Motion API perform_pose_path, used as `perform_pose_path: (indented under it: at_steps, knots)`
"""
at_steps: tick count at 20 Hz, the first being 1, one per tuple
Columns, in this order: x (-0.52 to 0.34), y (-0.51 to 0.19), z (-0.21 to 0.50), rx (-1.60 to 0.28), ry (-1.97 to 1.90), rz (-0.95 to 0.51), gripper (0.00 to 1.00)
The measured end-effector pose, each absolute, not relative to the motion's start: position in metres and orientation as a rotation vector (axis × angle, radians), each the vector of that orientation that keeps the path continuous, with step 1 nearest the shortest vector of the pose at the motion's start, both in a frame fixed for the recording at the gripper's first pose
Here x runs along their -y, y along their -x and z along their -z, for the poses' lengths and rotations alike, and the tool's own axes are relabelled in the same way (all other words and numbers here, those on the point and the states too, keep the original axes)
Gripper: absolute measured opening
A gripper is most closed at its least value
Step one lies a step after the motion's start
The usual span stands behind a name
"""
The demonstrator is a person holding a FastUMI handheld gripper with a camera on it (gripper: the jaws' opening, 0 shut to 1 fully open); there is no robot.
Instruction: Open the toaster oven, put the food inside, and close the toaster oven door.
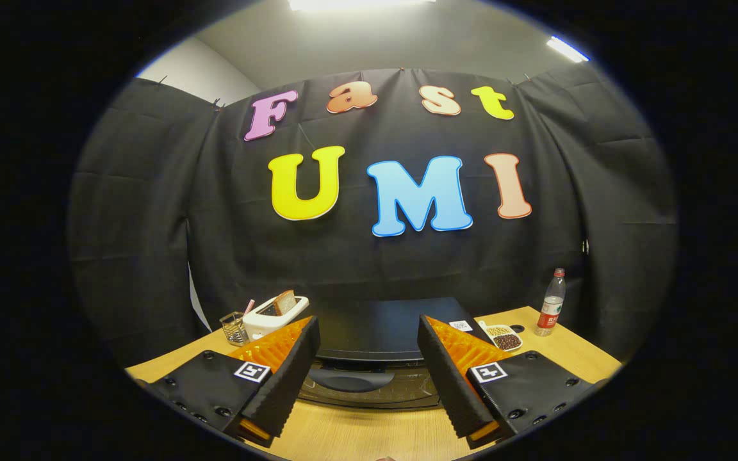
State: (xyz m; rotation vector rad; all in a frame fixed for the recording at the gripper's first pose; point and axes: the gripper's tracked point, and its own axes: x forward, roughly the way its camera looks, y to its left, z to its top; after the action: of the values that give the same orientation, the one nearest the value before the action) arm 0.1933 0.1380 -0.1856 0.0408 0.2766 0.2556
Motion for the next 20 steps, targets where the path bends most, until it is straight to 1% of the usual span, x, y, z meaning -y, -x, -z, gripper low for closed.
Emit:
perform_pose_path:
  at_steps: [10, 18, 20]
  knots:
    - [-0.164, -0.211, 0.258, -0.394, 0.028, -0.269, 0.98]
    - [-0.171, -0.219, 0.285, -0.446, 0.035, -0.24, 0.98]
    - [-0.171, -0.22, 0.285, -0.435, 0.032, -0.228, 0.99]
